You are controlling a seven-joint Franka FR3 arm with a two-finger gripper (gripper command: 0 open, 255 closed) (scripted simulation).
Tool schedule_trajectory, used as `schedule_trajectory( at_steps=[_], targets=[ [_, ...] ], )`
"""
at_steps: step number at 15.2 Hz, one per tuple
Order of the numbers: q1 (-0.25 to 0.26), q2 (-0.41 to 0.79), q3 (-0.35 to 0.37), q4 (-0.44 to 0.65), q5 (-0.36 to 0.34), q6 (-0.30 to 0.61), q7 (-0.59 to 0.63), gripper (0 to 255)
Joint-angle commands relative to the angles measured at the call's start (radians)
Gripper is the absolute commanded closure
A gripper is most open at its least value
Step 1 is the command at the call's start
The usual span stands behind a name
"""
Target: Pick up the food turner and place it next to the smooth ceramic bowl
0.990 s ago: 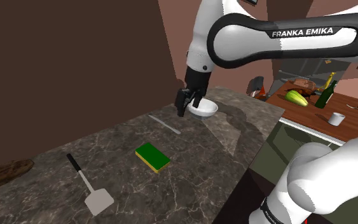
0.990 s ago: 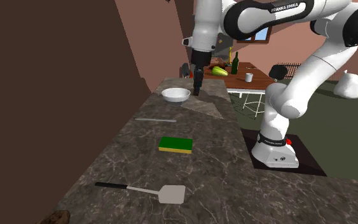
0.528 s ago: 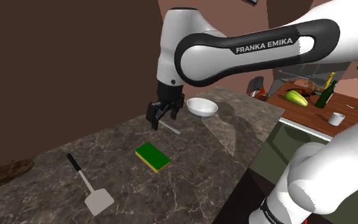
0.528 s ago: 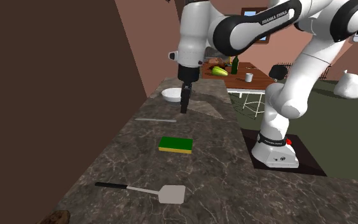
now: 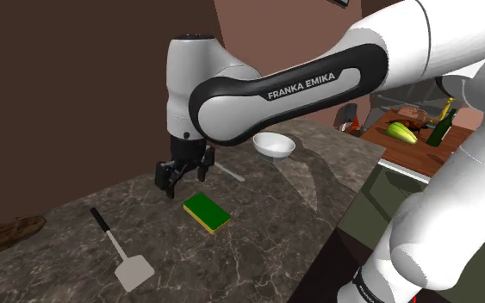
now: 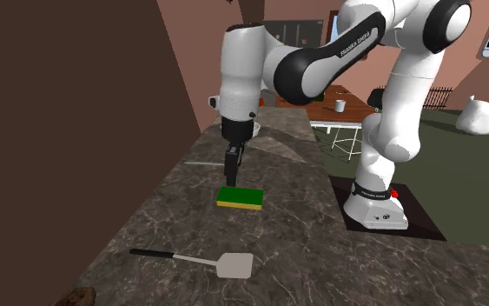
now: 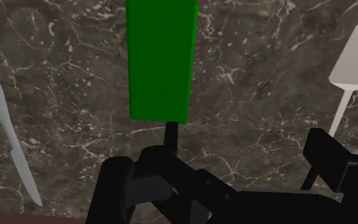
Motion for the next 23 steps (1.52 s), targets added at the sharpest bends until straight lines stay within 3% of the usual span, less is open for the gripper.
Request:
schedule_trajectory(
  at_steps=[1,7,14,23],
  targets=[
    [0.011,0.086,0.027,0.060,-0.048,0.011,0.070,0],
    [0.092,0.338,0.049,0.256,-0.202,0.011,0.244,0],
    [0.243,0.623,0.011,0.551,-0.333,-0.046,0.370,0],
    [0.251,0.669,-0.008,0.519,-0.360,0.028,0.386,0]
  ],
)
